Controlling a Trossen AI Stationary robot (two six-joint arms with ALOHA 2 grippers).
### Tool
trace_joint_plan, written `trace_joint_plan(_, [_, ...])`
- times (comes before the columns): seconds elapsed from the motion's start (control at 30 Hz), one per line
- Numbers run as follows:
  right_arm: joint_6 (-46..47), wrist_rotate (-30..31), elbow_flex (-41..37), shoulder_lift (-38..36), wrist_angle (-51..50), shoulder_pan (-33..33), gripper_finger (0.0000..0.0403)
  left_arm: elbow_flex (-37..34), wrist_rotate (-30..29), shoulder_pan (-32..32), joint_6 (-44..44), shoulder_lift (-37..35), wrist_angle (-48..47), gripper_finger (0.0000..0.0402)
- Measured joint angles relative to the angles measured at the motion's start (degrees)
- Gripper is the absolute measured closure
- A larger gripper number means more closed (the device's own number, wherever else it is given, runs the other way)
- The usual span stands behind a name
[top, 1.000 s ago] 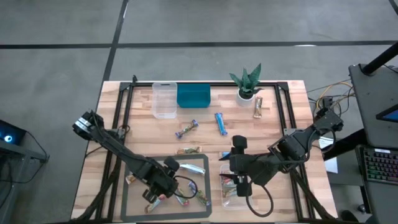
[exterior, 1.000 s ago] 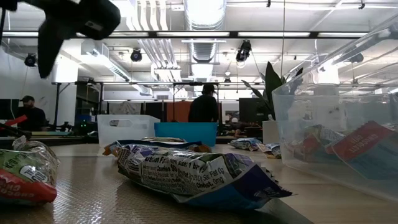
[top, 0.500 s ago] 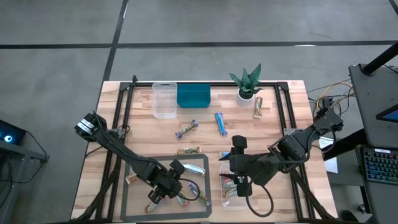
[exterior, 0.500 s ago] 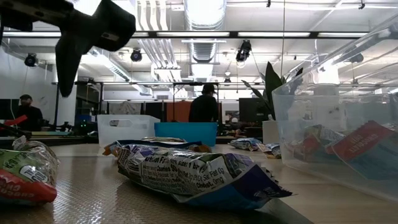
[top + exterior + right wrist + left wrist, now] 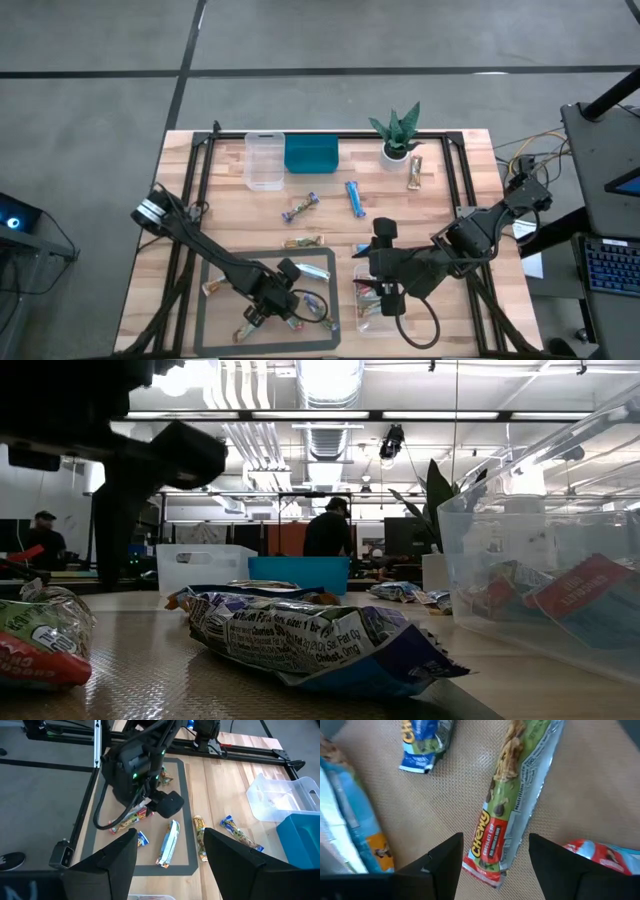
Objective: Pick and place Granola Bars by type
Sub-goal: Put the red granola bar into the bottom transparent bin
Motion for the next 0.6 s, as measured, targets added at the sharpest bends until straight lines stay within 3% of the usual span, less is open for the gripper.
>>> trace_joint_plan(0.6, [0.0, 0.0, 0.0, 0.0, 0.0, 0.0, 0.0183, 0.0, 1.7, 1.6, -1.2, 2.3, 1.6, 0.0195])
